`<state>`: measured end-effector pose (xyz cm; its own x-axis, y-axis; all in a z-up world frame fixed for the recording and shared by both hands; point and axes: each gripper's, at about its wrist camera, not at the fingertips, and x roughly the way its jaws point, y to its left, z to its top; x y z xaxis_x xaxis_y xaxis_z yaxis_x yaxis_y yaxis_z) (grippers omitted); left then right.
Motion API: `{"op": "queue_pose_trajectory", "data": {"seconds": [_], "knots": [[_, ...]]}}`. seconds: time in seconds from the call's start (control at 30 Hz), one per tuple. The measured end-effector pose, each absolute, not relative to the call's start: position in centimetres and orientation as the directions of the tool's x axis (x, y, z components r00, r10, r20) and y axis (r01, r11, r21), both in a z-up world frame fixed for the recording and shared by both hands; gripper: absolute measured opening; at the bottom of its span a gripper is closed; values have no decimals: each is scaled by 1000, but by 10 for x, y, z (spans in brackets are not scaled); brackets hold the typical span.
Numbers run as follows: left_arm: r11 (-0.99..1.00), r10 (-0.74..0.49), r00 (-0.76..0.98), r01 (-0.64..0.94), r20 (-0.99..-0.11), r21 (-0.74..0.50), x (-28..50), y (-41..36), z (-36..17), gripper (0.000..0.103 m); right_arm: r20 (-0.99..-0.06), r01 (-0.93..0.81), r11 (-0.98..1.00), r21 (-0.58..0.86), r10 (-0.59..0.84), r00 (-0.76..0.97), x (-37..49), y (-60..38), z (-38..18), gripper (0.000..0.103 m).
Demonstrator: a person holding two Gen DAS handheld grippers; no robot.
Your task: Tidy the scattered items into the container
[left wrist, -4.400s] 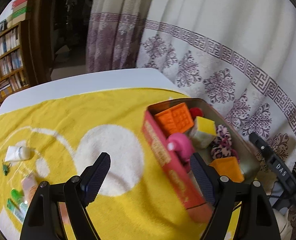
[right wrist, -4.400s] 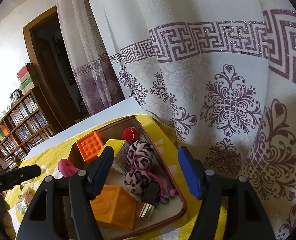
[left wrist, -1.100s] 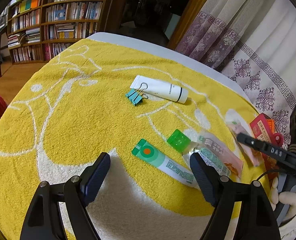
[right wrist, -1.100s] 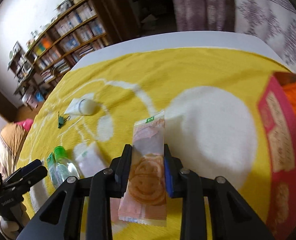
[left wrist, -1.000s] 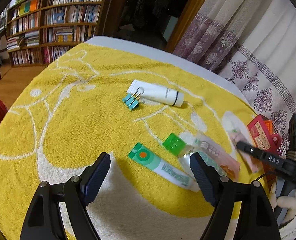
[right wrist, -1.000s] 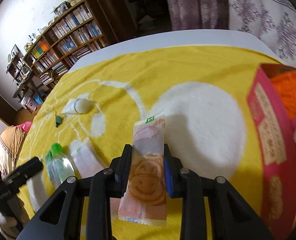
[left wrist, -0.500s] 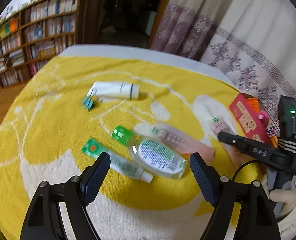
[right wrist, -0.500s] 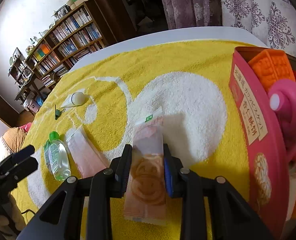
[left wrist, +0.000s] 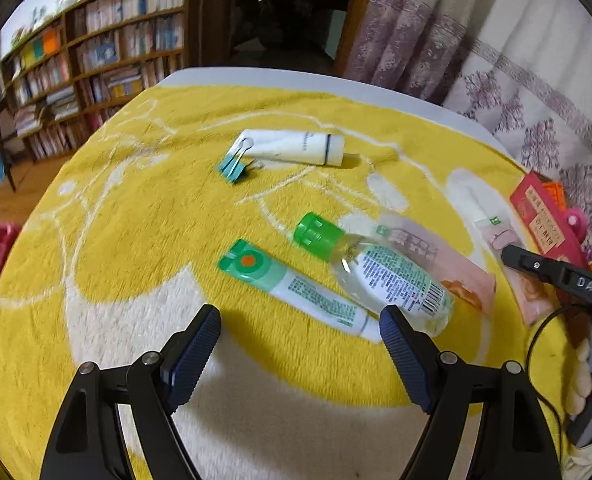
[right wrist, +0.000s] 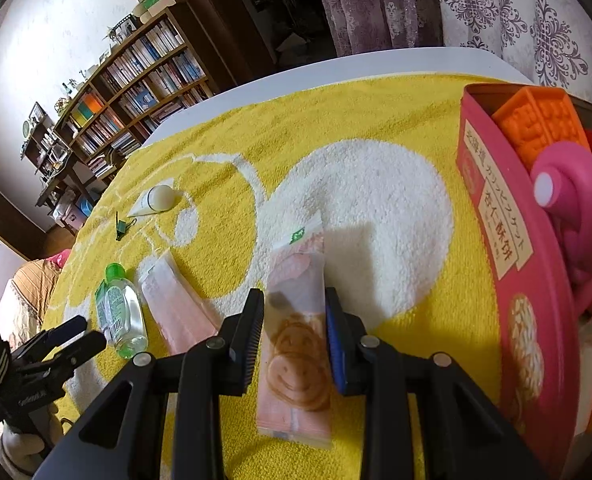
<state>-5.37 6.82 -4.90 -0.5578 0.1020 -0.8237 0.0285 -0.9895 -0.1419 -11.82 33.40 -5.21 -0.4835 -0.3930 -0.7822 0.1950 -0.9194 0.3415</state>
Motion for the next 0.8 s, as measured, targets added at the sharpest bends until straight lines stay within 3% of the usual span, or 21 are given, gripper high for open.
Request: {"op": "queue_pose_trajectory", "data": {"seconds": [0.3,0.57,0.63,0.7,0.8], "knots": [[-985,107,-526,-171,-844,-18,-63,83,-55,84,-781,203,-918,340,-396,-484,-119,334,-53,33],[-988,124,-546,-143,-829,-53,-66,78,-55,81,-779,216,-917,334,-398,-485,-118,331,-52,39],[-984,139,-554,-171,-821,-51,-65,82,-52,53,-779,216,-917,334,-398,-485,-119,329,-52,39],[-980,156,-555,-191,-817,-57,-67,86,-51,34,-780,218,-919,328,-394,-486,-119,329,-52,39],[-982,155,-560,-178,-814,-65,-72,87,-51,24,-784,225,-925,307,-380,-492,-118,327,-52,39]]}}
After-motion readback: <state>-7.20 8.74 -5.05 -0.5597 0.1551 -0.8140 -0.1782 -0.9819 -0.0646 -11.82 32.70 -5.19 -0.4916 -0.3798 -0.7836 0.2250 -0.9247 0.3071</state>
